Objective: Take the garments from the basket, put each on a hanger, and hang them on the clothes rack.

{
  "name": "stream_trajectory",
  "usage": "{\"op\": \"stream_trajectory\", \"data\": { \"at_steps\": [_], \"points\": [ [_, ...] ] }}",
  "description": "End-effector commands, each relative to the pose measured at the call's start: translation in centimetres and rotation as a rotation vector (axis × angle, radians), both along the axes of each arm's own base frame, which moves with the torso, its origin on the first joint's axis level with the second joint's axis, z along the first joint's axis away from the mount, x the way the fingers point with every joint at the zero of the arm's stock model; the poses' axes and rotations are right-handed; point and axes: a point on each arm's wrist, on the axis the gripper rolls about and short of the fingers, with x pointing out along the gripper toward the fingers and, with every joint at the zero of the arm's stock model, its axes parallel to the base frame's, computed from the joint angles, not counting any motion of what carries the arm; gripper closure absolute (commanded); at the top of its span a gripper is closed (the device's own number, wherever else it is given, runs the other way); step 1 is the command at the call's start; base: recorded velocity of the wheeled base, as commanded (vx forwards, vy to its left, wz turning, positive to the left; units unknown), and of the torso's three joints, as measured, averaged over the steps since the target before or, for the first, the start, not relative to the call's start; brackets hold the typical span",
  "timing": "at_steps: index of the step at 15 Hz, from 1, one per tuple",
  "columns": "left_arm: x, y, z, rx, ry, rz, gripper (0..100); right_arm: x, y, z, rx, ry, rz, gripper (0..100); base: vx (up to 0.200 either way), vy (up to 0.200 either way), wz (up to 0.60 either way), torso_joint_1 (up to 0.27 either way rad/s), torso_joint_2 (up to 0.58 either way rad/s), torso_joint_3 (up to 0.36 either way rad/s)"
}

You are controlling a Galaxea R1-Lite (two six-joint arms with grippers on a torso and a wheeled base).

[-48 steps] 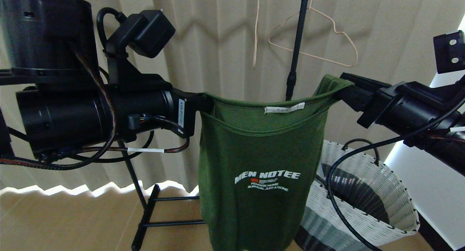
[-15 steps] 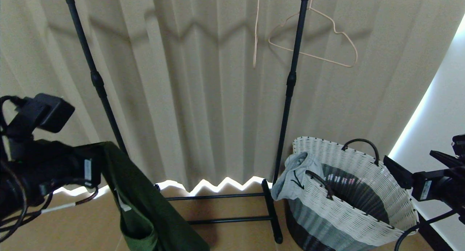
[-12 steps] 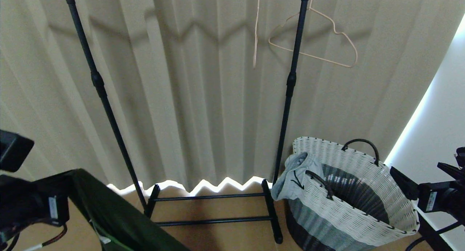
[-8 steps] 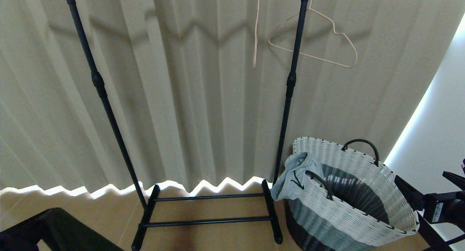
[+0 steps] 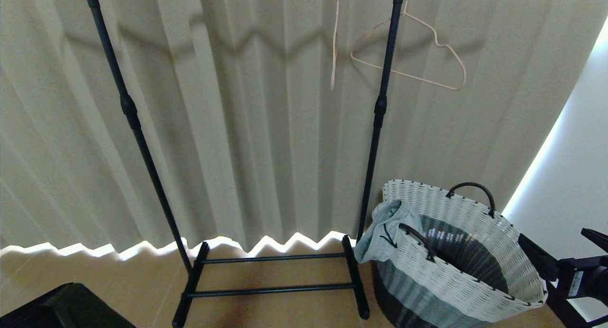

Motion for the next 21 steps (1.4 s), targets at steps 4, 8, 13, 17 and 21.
{"op": "stream_trajectory", "data": {
  "at_steps": [4,8,13,17,21],
  "points": [
    [1.9,-1.4,0.9,-0.021,0.067,-0.091,100,0.2,0.1,-0.2,-0.001,0.017,0.005,0,0.0,0.0,0.0,0.033,-0.31,-0.304],
    [2.6,-2.8,2.1,-0.085,0.087,-0.191,100,0.6,0.1,-0.2,-0.004,0.017,0.007,0,0.0,0.0,0.0,0.093,-0.45,-0.344],
    [2.9,-3.1,1.6,-0.075,0.128,-0.194,100,0.5,0.1,-0.1,-0.004,0.013,0.007,0,0.0,0.0,0.0,0.112,-0.39,-0.276],
    [2.8,-3.0,1.2,-0.072,0.13,-0.192,100,0.6,0.1,-0.1,-0.005,0.013,0.007,0,0.0,0.0,0.0,0.015,-0.04,-0.032],
    [2.8,-3.0,1.2,-0.087,0.104,-0.19,100,0.7,0.1,0.1,-0.004,0.005,0.009,0,0.0,0.0,0.0,0.0,0.0,0.0]
  ]
}}
